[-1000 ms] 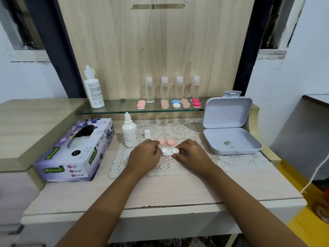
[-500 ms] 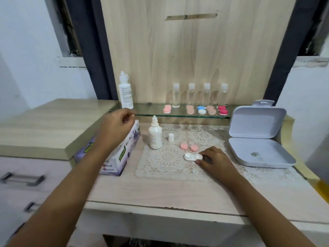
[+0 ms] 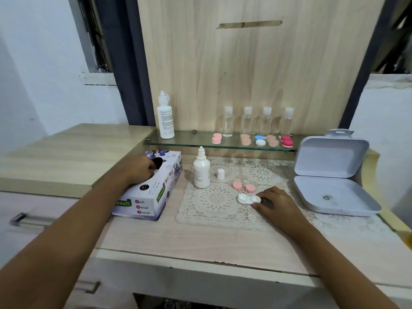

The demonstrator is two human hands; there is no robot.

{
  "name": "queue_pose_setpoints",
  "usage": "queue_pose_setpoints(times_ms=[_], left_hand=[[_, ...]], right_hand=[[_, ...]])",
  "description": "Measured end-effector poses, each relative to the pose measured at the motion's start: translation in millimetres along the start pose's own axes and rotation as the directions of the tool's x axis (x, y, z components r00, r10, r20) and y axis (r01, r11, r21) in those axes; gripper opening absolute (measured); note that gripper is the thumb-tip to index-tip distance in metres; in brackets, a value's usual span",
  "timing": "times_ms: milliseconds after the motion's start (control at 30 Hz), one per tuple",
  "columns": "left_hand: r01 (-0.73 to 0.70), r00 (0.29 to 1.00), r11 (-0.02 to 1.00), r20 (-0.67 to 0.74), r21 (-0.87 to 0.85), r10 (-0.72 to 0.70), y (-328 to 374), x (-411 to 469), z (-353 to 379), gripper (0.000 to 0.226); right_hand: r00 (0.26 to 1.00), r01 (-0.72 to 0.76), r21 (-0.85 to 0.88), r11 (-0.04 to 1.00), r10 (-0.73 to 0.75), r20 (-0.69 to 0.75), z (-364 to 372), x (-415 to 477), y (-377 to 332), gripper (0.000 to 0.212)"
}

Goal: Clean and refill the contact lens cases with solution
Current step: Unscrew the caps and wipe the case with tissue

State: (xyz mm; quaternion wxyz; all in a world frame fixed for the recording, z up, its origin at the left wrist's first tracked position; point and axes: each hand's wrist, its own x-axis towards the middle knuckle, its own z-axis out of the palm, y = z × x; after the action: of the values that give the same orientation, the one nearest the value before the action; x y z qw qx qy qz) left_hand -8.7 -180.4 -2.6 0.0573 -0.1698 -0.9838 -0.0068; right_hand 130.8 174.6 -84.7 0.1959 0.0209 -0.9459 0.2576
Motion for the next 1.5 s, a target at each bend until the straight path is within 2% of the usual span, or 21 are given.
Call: queue_pose_setpoints(times_ms=[233, 400, 500, 667, 933, 1100, 1233, 1400, 1500], left_hand=[[0.023, 1.0, 0.992, -0.001, 0.122, -0.023, -2.5, 10.8, 9.7, 0.024], [0.045, 0.999, 0.992, -0.01, 0.121, -0.044, 3.3, 7.5, 7.2, 0.023], [0.053, 0.998, 0.996, -0.025, 0.07, -0.051, 4.0, 6.1, 5.0, 0.023], [0.057, 0.996, 0.992, -0.057, -0.11, -0.063, 5.2, 6.9, 2.2, 0.02], [0.037, 0.994, 0.99, -0.099, -0.137, -0.05, 4.5, 3.7, 3.3, 0.019], [0.067, 0.986, 0.96, -0.129, -0.272, -0.105, 7.7, 2.7, -4.0, 0.016], [0.064, 0.961, 0.876, -0.206, -0.478, -0.183, 9.4, -3.2, -15.3, 0.014], [0.011, 0.946, 0.649, -0.201, -0.76, -0.252, 13.9, -11.6, -26.0, 0.006], [-0.028, 0.93, 0.551, -0.224, -0.834, -0.292, 14.5, -15.4, -30.6, 0.009]], right_hand=[[1.0, 0.001, -0.002, 1.0, -0.001, 0.007, -0.1, -0.1, 1.3, 0.023], [1.0, -0.002, 0.002, 1.0, 0.002, 0.012, -0.4, -0.2, 1.4, 0.023], [1.0, -0.007, 0.016, 1.0, 0.006, 0.012, -0.7, -0.7, 0.9, 0.023], [1.0, -0.004, 0.009, 1.0, 0.004, 0.006, -1.3, -1.2, -0.2, 0.023], [1.0, -0.004, 0.0, 1.0, 0.004, 0.004, -1.3, -1.4, -1.1, 0.023], [1.0, -0.001, 0.004, 1.0, 0.001, 0.005, -1.9, -1.0, -1.2, 0.023], [1.0, -0.001, 0.007, 1.0, 0.001, 0.011, -1.9, -0.7, -0.5, 0.024], [1.0, -0.007, 0.015, 1.0, 0.007, 0.018, -1.7, -0.4, 0.0, 0.025], [1.0, -0.009, 0.015, 1.0, 0.008, 0.022, -1.8, -0.2, -0.3, 0.026]])
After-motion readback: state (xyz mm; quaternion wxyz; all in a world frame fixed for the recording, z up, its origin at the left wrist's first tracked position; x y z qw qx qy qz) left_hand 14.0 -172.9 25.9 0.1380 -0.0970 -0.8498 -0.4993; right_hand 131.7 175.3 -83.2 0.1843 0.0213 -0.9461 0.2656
